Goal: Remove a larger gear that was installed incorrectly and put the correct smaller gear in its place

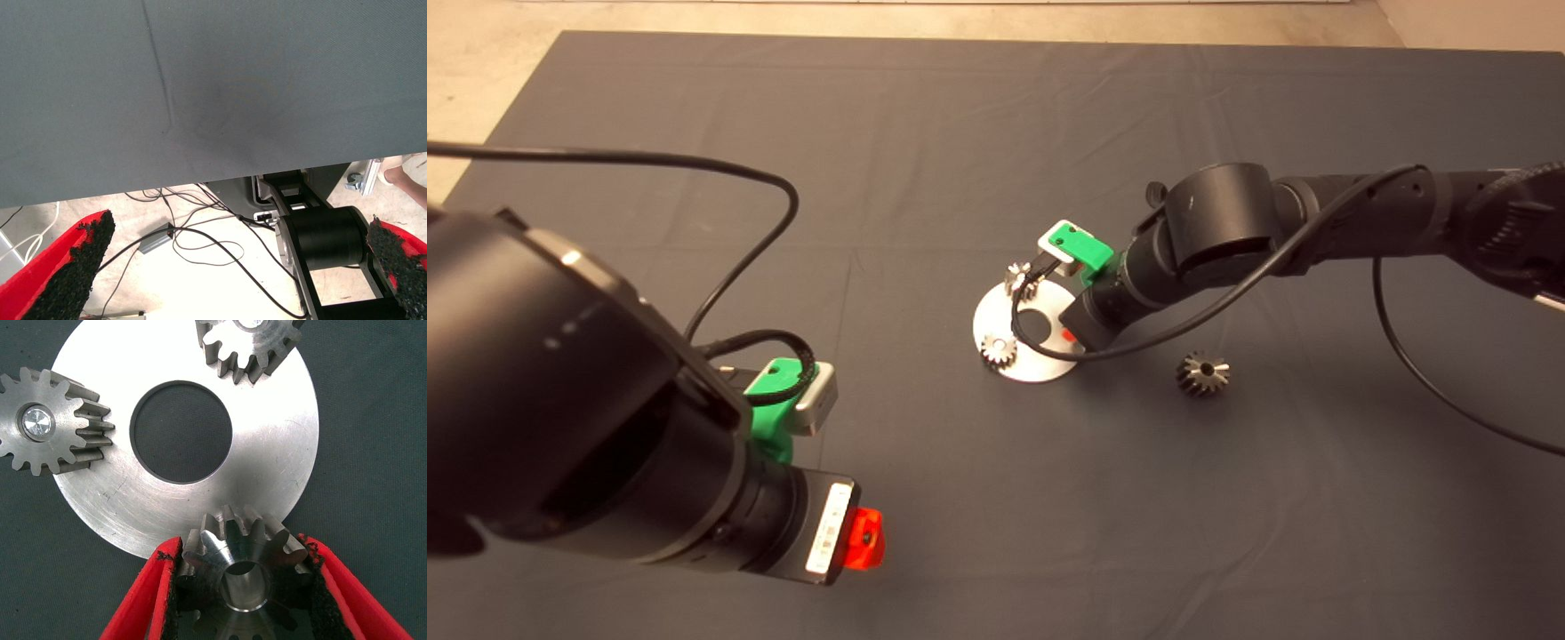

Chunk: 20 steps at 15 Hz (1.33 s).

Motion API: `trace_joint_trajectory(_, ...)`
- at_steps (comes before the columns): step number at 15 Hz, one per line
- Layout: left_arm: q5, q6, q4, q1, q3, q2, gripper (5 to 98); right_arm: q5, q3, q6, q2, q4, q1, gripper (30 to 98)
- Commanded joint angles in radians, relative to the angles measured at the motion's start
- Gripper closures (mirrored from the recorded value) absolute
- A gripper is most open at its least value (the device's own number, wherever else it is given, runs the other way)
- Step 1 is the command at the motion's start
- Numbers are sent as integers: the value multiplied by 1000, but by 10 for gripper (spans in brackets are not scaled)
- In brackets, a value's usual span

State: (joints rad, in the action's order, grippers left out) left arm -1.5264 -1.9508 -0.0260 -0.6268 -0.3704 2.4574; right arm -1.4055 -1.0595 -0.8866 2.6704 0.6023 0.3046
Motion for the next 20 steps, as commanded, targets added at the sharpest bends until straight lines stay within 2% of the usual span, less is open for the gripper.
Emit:
trace_joint_trajectory(1, -132, -2, 21, -14, 15, 1, 54, 7, 3, -2, 1, 31, 21, 873)
trace_joint_trajectory(20, -132, -4, 26, -14, 16, 1, 54, 15, -19, -3, 3, 43, 10, 873)
